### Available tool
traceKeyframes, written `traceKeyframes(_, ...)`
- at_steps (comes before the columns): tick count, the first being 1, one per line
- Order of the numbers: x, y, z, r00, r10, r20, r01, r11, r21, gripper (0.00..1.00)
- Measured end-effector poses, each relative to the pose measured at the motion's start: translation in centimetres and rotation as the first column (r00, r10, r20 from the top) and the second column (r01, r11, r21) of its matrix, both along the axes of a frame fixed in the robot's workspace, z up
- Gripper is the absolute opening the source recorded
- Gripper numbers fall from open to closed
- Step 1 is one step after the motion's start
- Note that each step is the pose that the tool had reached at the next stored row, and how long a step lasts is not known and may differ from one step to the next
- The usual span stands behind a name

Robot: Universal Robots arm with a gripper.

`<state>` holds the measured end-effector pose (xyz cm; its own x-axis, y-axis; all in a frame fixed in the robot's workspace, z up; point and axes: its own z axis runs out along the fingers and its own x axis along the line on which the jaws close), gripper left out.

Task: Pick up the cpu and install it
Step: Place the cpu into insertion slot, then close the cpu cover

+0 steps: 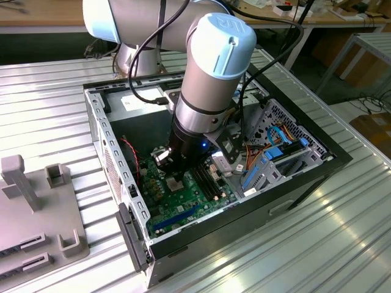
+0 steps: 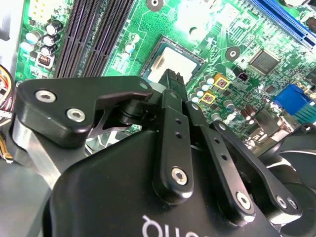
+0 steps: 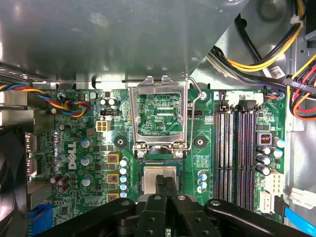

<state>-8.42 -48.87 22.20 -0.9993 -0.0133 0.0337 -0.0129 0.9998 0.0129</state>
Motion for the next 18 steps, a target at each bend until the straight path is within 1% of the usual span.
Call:
traceKeyframes(14, -0.04, 0.00, 0.00, 1.0000, 0.000, 0.0000, 0.000, 1.0000, 0.0000, 0.11)
traceKeyframes(15, 0.07, 0.00, 0.00, 1.0000, 0.000, 0.0001, 0.000, 1.0000, 0.0000, 0.11)
traceKeyframes(17, 0.90, 0.06, 0.00, 1.0000, 0.003, 0.0001, -0.003, 1.0000, -0.0001, 0.11)
traceKeyframes(18, 1.10, 0.06, 0.00, 1.0000, 0.007, 0.0001, -0.007, 1.0000, -0.0001, 0.11)
